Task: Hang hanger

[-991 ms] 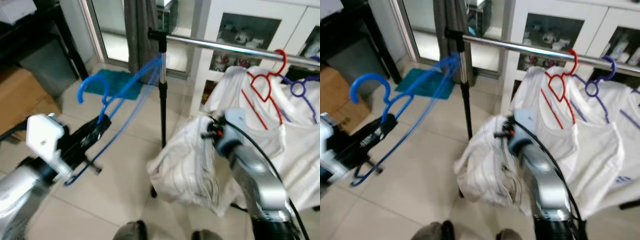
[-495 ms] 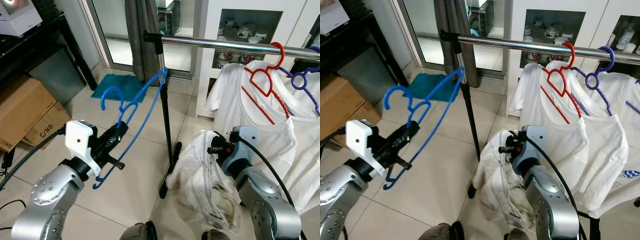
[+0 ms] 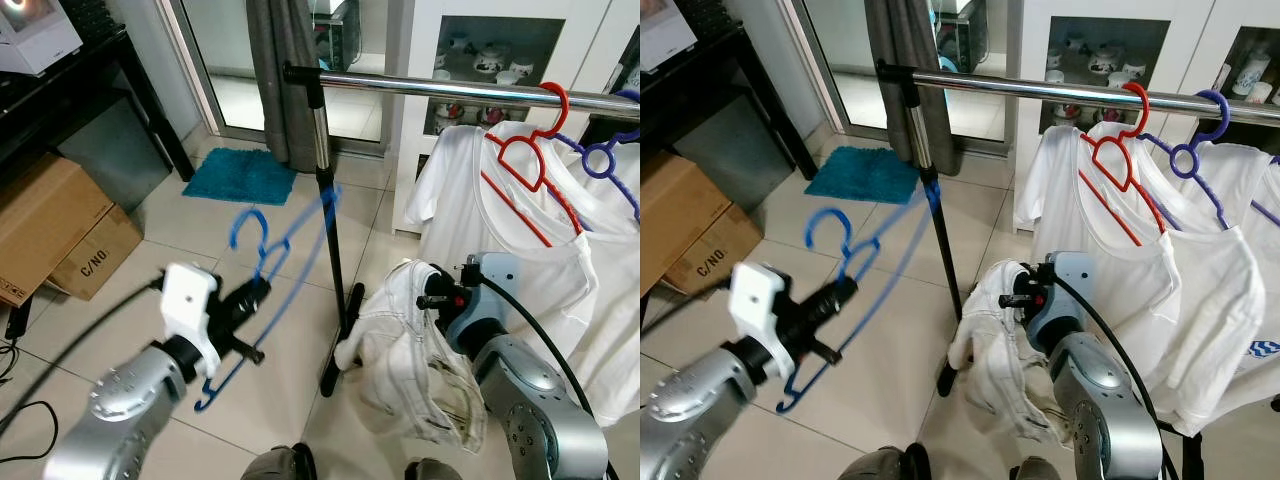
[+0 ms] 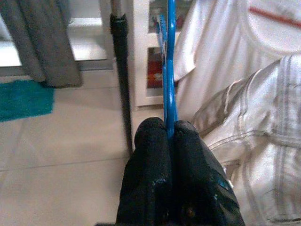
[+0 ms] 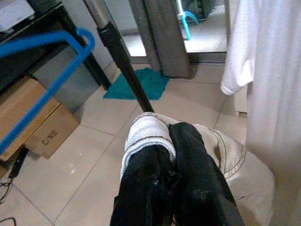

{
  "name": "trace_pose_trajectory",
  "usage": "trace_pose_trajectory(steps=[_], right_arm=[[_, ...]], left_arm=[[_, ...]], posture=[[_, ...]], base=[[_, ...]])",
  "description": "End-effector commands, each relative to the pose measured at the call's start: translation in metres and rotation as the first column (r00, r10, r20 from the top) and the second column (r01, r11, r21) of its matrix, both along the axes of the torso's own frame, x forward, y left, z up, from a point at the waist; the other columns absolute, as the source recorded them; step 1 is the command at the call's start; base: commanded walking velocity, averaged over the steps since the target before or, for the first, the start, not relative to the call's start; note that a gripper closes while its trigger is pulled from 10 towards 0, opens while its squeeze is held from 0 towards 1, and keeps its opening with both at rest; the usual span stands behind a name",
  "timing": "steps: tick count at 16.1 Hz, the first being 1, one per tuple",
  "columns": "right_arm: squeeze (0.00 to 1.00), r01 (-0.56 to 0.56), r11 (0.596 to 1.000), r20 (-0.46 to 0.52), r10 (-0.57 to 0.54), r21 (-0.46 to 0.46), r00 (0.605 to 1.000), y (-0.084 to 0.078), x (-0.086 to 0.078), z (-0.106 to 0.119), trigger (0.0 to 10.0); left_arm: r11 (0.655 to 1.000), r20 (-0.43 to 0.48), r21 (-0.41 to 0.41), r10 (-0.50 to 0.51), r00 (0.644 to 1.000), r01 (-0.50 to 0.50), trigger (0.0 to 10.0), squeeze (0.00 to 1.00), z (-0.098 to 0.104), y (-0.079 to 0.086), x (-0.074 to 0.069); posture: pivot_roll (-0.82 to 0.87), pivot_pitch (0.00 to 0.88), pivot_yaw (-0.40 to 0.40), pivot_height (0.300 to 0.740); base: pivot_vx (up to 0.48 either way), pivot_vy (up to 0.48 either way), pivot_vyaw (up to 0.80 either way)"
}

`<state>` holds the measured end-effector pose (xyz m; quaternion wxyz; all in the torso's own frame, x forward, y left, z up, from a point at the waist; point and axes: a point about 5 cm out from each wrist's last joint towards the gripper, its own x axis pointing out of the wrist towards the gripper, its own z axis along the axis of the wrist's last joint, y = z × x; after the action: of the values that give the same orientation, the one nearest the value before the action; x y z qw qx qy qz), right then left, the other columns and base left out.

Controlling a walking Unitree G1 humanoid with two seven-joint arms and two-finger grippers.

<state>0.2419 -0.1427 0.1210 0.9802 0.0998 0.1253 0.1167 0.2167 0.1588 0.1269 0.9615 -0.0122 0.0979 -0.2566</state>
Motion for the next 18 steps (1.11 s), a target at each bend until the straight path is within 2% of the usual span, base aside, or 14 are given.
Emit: trace_pose_trajectory(steps=[1,3,4,5,6,7,10,13,15,17,18], right_arm=[[0.0,-0.055,0.998,0.113,0.054,0.007,0.992,0.011,0.004,0.022,10.0],[0.0,-0.013,0.996,0.19,0.03,-0.092,0.981,0.01,0.01,0.032,10.0],[0.0,0.018,0.992,0.198,0.007,-0.126,0.98,0.005,0.011,0.029,10.0],[0.0,-0.004,0.996,0.183,0.02,-0.084,0.983,0.004,0.009,0.028,10.0],[0.0,0.033,0.997,0.186,-0.021,-0.064,0.982,-0.001,0.008,0.028,10.0],[0.0,0.08,0.997,0.172,-0.077,-0.005,0.982,-0.004,0.009,0.031,10.0],[0.0,0.066,0.998,0.149,-0.063,-0.012,0.987,0.0,0.007,0.026,10.0],[0.0,0.065,0.998,0.161,-0.062,-0.011,0.985,-0.003,0.007,0.026,10.0],[0.0,0.093,0.995,0.146,-0.086,-0.036,0.986,-0.004,0.009,0.027,10.0],[0.0,0.03,0.999,0.148,-0.028,-0.013,0.989,0.001,0.008,0.029,10.0],[0.0,0.033,0.999,0.145,-0.031,-0.014,0.989,0.0,0.007,0.026,10.0]], left_arm=[[0.999,0.026,0.028,0.024,0.999,-0.024,10.0,0.0,0.002,0.002,0.002],[0.992,0.05,0.022,0.122,0.991,-0.123,10.0,0.0,0.007,0.003,0.012],[0.982,0.035,0.009,0.191,0.981,-0.191,10.0,0.0,0.007,0.004,0.015],[0.979,0.028,0.007,0.206,0.978,-0.206,10.0,0.0,0.006,0.003,0.015],[0.977,0.019,-0.008,0.211,0.977,-0.211,10.0,0.0,0.005,0.001,0.015],[0.977,0.022,-0.036,0.211,0.977,-0.21,10.0,0.0,0.008,0.0,0.018],[0.969,0.038,-0.035,0.248,0.968,-0.247,10.0,0.0,0.015,0.005,0.02],[0.975,0.021,-0.02,0.22,0.975,-0.219,10.0,0.0,0.01,0.002,0.018],[0.978,0.031,-0.016,0.21,0.977,-0.21,10.0,0.0,0.012,0.001,0.022],[0.976,0.036,-0.019,0.216,0.976,-0.215,10.0,0.0,0.015,0.001,0.02],[0.978,0.025,-0.014,0.21,0.977,-0.209,10.0,0.0,0.011,0.001,0.017]], posture=[[-0.03,0.112,0.165,0.74],[-0.03,0.136,0.145,0.74],[-0.03,0.132,0.145,0.74],[-0.03,0.128,0.144,0.74],[-0.04,0.117,0.154,0.74],[-0.05,0.127,0.15,0.74],[-0.05,0.128,0.153,0.74],[-0.06,0.104,0.176,0.74],[-0.05,0.116,0.159,0.74],[-0.05,0.114,0.164,0.74],[-0.05,0.108,0.169,0.74]], base=[[0.0,0.0,0.0],[0.0,0.0,0.0],[0.0,0.0,0.0],[0.0,0.0,0.0],[0.0,0.0,0.0],[0.0,0.0,0.0],[0.0,0.0,0.0],[0.0,0.0,0.0],[0.0,0.0,0.0],[0.0,0.0,0.0],[0.0,0.0,0.0]])
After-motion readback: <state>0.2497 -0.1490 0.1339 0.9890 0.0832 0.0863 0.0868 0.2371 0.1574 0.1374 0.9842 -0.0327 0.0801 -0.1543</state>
